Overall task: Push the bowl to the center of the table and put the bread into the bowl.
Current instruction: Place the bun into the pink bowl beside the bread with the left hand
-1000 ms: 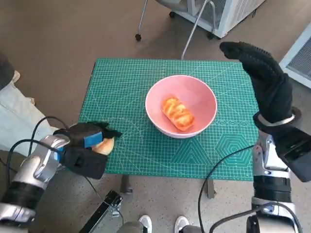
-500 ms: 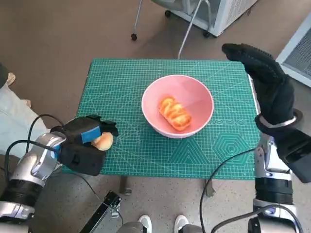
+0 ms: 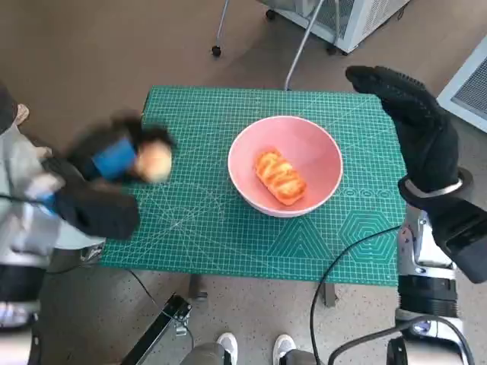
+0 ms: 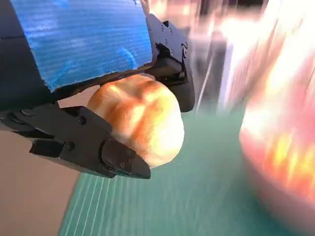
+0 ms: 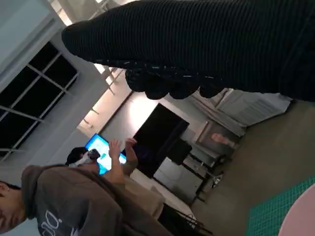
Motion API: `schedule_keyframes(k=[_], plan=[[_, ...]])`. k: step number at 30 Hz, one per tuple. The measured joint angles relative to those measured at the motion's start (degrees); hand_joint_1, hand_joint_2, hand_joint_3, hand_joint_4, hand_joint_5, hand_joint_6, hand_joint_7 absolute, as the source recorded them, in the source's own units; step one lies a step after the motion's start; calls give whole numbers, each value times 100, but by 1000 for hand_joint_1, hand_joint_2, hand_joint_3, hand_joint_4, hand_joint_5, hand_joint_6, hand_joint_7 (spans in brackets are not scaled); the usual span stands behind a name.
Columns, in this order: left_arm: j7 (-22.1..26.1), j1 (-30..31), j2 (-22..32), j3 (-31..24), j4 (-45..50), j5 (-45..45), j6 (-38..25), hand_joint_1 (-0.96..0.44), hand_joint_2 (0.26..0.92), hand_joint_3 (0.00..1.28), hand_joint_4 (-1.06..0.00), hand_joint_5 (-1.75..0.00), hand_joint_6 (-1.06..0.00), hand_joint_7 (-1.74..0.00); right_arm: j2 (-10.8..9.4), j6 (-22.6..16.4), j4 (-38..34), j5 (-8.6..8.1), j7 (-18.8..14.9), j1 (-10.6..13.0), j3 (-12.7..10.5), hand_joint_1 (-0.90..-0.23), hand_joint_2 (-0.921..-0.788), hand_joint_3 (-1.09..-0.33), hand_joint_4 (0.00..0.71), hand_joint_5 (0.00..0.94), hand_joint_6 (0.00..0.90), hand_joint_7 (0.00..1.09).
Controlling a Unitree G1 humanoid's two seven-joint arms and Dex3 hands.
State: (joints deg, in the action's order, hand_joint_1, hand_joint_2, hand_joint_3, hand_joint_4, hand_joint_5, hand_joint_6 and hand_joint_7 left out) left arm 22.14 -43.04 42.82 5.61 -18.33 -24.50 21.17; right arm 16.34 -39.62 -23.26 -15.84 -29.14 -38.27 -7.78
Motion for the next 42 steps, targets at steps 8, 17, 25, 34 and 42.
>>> schedule_keyframes(k=[8,17,25,34,42], plan=[[-497,-886,-745,170,393,-146,-197,1,920,86,-658,-1169,-614,-1211,-60,-9,-48,-25,-58,-34,8,-645,-921,-764,224,22,-1,555],[-753,-1524,-1630,802,-412,-362,45,0,921,106,-634,-1173,-593,-1254,-81,-48,-120,-24,-88,-92,6,-643,-921,-764,222,21,-1,552],[-664,-2115,-2208,1345,-1625,-517,281,-1,920,131,-611,-1201,-559,-1292,-86,-56,-125,-21,-80,-104,-4,-644,-921,-764,222,21,-1,551],[173,-2398,-2596,1792,-2382,-631,-80,-18,857,128,-133,-289,-98,-516,-87,-63,-94,14,-17,-102,-16,-647,-921,-762,222,21,-1,548],[1619,-2401,-2774,2088,-2326,-717,-1593,-81,808,60,-5,-12,-3,-353,-84,-63,-44,46,80,-90,-35,-648,-921,-761,222,20,-1,549]])
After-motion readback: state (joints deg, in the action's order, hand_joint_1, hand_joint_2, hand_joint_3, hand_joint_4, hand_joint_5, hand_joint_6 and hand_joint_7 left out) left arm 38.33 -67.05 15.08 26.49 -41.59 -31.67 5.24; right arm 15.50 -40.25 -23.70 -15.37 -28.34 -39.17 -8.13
